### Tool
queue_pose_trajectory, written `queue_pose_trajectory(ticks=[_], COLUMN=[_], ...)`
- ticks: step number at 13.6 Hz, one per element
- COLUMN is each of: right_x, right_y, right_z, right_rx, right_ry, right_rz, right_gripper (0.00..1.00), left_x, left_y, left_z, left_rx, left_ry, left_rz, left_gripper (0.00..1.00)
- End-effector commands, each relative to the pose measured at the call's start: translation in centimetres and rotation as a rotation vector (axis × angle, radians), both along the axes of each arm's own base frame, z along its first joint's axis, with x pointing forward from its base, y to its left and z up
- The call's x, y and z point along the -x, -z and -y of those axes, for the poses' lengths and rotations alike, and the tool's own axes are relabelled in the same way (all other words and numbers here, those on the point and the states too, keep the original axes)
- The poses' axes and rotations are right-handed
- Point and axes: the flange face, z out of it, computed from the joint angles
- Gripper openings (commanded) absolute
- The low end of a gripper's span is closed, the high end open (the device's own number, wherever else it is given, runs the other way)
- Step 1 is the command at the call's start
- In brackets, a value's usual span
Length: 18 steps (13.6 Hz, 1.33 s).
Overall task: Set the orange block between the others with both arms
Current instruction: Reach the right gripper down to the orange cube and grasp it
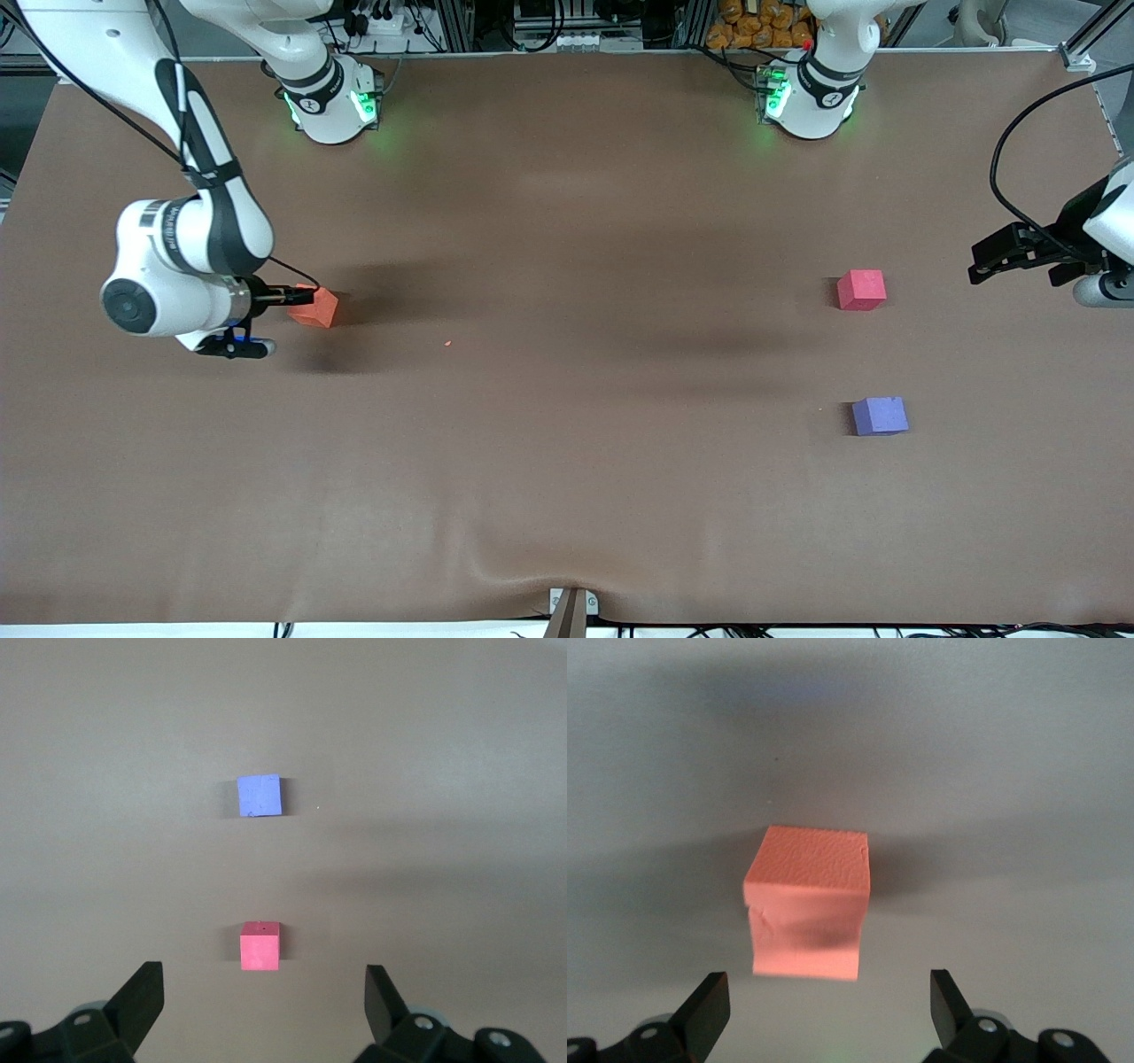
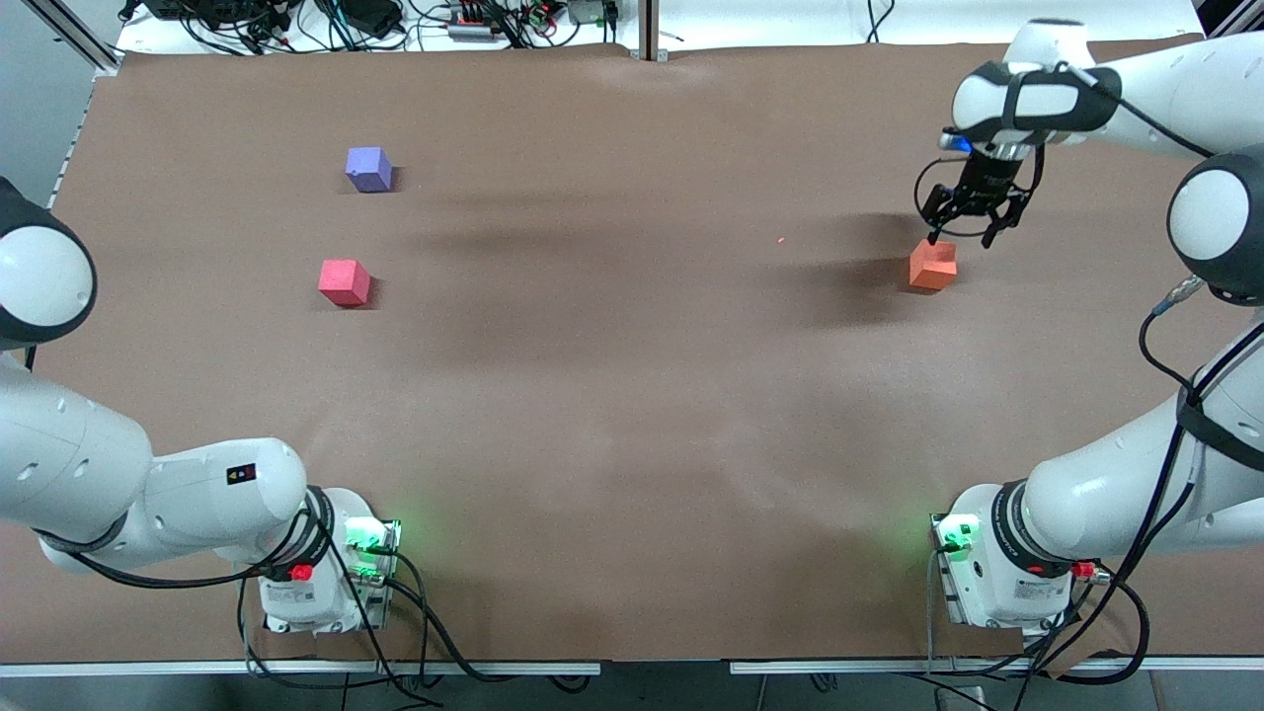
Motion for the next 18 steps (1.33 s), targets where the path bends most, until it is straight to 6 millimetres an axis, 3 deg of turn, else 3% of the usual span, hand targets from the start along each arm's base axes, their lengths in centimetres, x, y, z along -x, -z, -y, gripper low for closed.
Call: queue_pose_trajectory(ticks=[1, 5, 12, 13, 14, 16, 18], right_x=[1.8, 1.7, 1.1, 0.9, 0.7, 0.3, 0.0], right_y=[1.6, 3.6, 4.9, 4.8, 4.5, 2.6, -0.4], right_z=[-0.2, -0.1, 0.1, 0.0, 0.2, 0.3, 0.3], right_rx=[-0.002, -0.013, -0.055, -0.056, -0.057, -0.062, -0.073], right_ry=[0.021, 0.051, 0.14, 0.135, 0.133, 0.133, 0.131], right_rz=[0.022, 0.025, 0.049, 0.058, 0.066, 0.094, 0.11], right_gripper=[1.0, 1.0, 1.0, 0.51, 0.14, 0.08, 0.05], left_x=[0.2, 0.2, 0.2, 0.2, 0.1, 0.2, 0.2], left_y=[-0.3, 0.0, 0.0, -0.2, -0.2, 0.0, 0.1], left_z=[-0.2, -0.2, -0.2, -0.3, -0.3, -0.7, -2.5], left_rx=[0.014, 0.014, 0.014, 0.014, 0.015, 0.01, 0.007], left_ry=[0.011, 0.009, 0.008, 0.005, 0.001, -0.006, -0.02], left_rz=[-0.001, -0.007, -0.007, -0.004, -0.003, -0.007, -0.011], left_gripper=[1.0, 1.0, 1.0, 1.0, 1.0, 1.0, 1.0])
